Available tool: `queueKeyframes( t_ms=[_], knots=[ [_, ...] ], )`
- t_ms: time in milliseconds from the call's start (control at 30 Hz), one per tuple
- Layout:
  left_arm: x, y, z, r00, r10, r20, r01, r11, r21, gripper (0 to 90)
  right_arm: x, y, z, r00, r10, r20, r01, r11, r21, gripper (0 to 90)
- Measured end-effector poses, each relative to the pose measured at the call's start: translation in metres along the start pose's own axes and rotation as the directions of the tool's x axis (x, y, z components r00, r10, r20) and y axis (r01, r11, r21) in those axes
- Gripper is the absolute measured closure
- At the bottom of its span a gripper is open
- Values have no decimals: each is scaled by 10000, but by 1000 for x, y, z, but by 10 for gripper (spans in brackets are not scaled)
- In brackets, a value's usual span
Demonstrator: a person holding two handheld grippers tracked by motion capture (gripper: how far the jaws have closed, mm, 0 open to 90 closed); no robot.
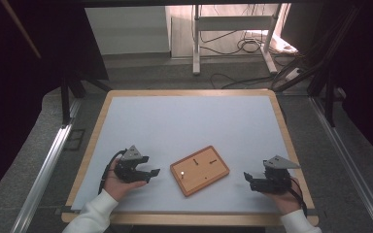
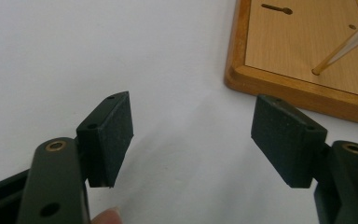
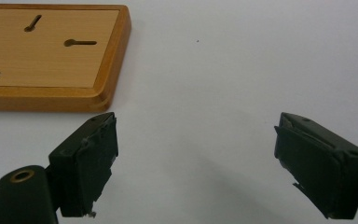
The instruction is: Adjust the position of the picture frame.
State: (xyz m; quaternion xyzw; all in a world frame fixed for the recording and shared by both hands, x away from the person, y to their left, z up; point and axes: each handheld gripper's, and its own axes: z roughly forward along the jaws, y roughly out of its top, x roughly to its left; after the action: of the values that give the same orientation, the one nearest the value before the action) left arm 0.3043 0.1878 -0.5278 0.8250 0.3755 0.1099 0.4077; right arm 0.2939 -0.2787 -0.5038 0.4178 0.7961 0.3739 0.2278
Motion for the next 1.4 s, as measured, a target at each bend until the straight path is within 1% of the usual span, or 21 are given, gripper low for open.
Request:
queueKeyframes(
  t_ms=[67, 100, 133, 167, 233, 300, 333, 367, 467, 533, 600, 733, 867, 967, 1067, 1100, 1133, 1167, 1200, 1333, 1400],
  knots=[
    [0, -1, 0, 10000, -68, -1, 68, 10000, 29, 292, 0, 0, 0, 10000, 18, -13, -18, 10000, -16, 137],
    [-2, -2, 0, 9999, -139, -65, 140, 9999, 74, 293, 0, -1, 1, 9999, 66, -134, -65, 10000, 3, 137],
    [-2, -2, 0, 9999, -139, -65, 140, 9999, 74, 293, 0, -1, 1, 9999, 66, -134, -65, 10000, 3, 137],
    [-5, -4, 0, 9998, -189, -82, 190, 9997, 126, 294, 2, -1, 2, 9999, -10, -161, 11, 10000, 85, 138],
    [-6, -5, -2, 9999, -132, -101, 133, 9998, 133, 294, 4, -1, 2, 9998, -64, -176, 66, 9999, 108, 139],
    [-10, -6, -5, 9998, 18, -172, -16, 9999, 121, 293, 9, 3, 1, 9996, -235, -169, 236, 9997, 76, 140],
    [-10, -7, -7, 9998, 64, -179, -63, 10000, 66, 293, 9, 3, 1, 9996, -235, -169, 236, 9997, 76, 140],
    [-10, -6, -10, 9998, 19, -201, -19, 10000, -26, 283, 11, 4, 0, 9995, -253, -170, 253, 9997, 29, 142],
    [-11, -7, -12, 9997, -44, -242, 41, 9999, -105, 278, 12, 4, 0, 9995, -279, -125, 279, 9996, -1, 145],
    [-12, -7, -13, 9997, 33, -224, -36, 9999, -103, 279, 11, 4, 1, 9997, -236, 11, 236, 9997, -32, 150],
    [-12, -6, -9, 9999, 25, -98, -25, 10000, -76, 279, 8, 2, 2, 9999, -142, 79, 143, 9999, -32, 150],
    [-14, -4, -7, 10000, 79, -50, -79, 10000, 19, 278, 4, -1, 2, 9999, -30, 126, 29, 10000, 11, 150],
    [-16, -2, -8, 10000, 55, -21, -55, 10000, -55, 279, 3, -4, 0, 9999, -22, 166, 22, 10000, 38, 151],
    [-18, 0, -6, 9999, 82, 99, -81, 9999, -64, 279, 4, -6, -2, 9998, -34, 185, 33, 10000, 64, 151],
    [-24, 1, -4, 9992, 237, 330, -237, 9997, 10, 279, 3, -6, -3, 9997, -31, 227, 29, 10000, 71, 151],
    [-24, 1, -4, 9992, 237, 330, -237, 9997, 10, 279, 3, -6, -3, 9997, -31, 227, 29, 10000, 71, 151],
    [-29, 2, -3, 9981, 394, 480, -396, 9992, 34, 279, 3, -6, -3, 9997, -14, 238, 12, 10000, 78, 151],
    [-31, 2, -3, 9975, 459, 541, -462, 9989, 33, 279, 3, -6, -2, 9997, 4, 242, -6, 10000, 83, 151],
    [-31, 2, -3, 9975, 459, 541, -462, 9989, 33, 280, 3, -6, -2, 9997, 4, 242, -6, 10000, 83, 151],
    [-42, 6, -1, 9947, 712, 736, -714, 9974, 0, 283, 3, -7, 0, 9997, -27, 234, 23, 9999, 170, 151],
    [-45, 7, 0, 9936, 794, 802, -797, 9968, 12, 283, 3, -6, 1, 9997, -58, 242, 53, 9998, 175, 151]
  ],
)
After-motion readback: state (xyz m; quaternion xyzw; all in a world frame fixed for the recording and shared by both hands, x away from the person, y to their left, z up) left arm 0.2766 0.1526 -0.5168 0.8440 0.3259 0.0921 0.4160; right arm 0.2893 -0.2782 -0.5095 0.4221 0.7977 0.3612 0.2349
